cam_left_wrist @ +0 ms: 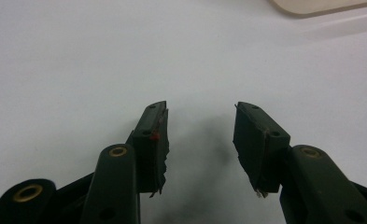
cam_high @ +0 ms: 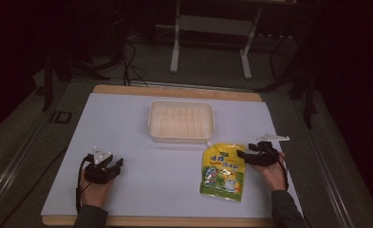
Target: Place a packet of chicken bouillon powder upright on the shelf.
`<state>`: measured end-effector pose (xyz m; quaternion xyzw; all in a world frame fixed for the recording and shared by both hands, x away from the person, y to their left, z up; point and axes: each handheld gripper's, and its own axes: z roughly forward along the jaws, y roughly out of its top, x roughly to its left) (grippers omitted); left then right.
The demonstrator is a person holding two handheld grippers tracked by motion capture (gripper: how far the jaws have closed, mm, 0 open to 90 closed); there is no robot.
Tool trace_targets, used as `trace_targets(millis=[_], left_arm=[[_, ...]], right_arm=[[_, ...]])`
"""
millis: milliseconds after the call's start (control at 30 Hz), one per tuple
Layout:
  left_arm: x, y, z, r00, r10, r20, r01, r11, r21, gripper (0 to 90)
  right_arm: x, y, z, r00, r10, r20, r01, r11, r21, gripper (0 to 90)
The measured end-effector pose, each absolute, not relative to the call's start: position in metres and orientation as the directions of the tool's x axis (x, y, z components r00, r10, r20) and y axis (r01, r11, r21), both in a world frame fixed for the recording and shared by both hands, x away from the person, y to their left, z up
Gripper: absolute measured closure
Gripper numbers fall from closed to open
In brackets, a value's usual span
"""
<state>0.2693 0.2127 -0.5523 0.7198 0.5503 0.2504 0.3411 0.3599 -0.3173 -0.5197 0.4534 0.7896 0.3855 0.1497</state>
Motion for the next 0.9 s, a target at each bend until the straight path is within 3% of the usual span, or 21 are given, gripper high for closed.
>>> trace_targets(millis=[700,900], left_arm=[[0.271,0.21,-0.553,0.278,0.961,0.003,0.63,-0.185,0.754,55.3],[0.271,0.21,-0.553,0.276,0.961,0.007,0.631,-0.187,0.753,55.0]], right_arm=[[0.4,-0.292,-0.526,-0.595,0.789,0.151,0.63,0.341,0.698,32.6],[0.394,-0.293,-0.532,-0.619,0.763,0.185,0.647,0.362,0.671,38.9]])
